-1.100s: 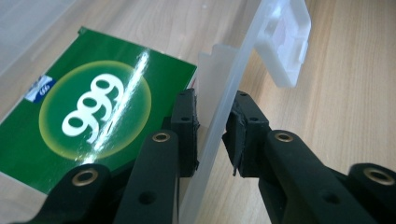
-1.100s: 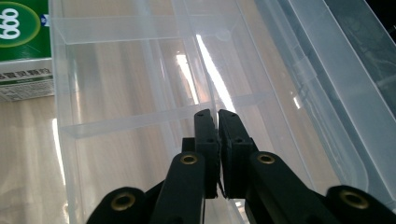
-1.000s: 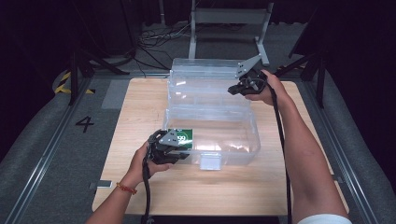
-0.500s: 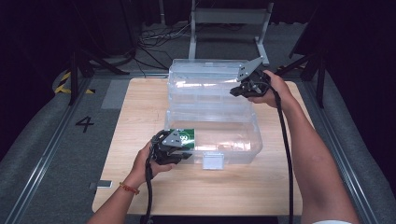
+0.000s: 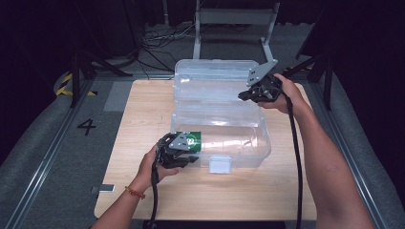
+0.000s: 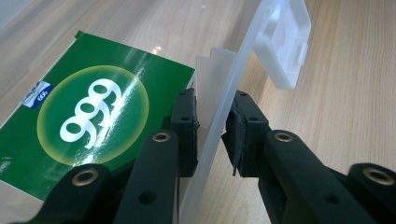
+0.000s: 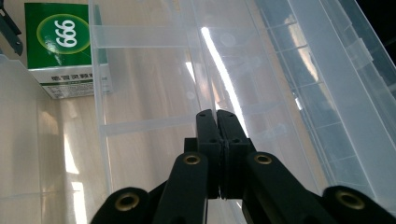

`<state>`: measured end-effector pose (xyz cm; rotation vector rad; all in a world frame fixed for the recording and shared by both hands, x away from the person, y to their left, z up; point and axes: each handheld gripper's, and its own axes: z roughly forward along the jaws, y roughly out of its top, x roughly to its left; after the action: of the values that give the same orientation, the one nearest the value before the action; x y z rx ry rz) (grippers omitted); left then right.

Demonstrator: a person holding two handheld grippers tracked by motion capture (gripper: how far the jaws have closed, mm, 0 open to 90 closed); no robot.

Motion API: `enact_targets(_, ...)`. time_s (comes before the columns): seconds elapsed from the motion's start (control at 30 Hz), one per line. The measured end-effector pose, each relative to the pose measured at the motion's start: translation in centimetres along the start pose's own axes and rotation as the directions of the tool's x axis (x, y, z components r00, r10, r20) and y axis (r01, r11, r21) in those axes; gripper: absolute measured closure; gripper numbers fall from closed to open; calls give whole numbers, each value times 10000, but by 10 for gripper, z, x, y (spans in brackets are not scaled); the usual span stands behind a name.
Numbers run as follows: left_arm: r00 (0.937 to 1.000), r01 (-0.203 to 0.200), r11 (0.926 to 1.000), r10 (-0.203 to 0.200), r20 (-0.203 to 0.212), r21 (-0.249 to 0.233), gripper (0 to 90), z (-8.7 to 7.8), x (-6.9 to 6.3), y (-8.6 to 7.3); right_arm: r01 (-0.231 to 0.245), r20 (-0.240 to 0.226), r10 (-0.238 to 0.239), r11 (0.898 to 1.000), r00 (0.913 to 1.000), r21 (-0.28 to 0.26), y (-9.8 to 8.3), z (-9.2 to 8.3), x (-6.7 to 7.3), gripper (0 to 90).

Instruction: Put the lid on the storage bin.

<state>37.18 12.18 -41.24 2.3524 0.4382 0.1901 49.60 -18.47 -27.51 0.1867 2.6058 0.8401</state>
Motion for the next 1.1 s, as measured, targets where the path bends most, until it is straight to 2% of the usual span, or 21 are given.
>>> enact_targets(0.2,10000,24,10000,-24,-1,30,742,0,-1,0,161,-15,-161,9998,9999,-82,0,-4,6,896)
enact_targets(0.5,10000,71,10000,-71,18,31,737,0,-1,0,468,218,-471,9988,9987,140,3,-12,21,899)
enact_targets(0.87,10000,18,9999,-17,-82,164,732,0,-2,1,565,245,-564,9984,9981,-26,0,-17,33,900)
enact_targets(1.1,10000,-33,9999,34,-47,156,731,1,-1,2,694,321,-697,9975,9971,101,0,-21,42,900)
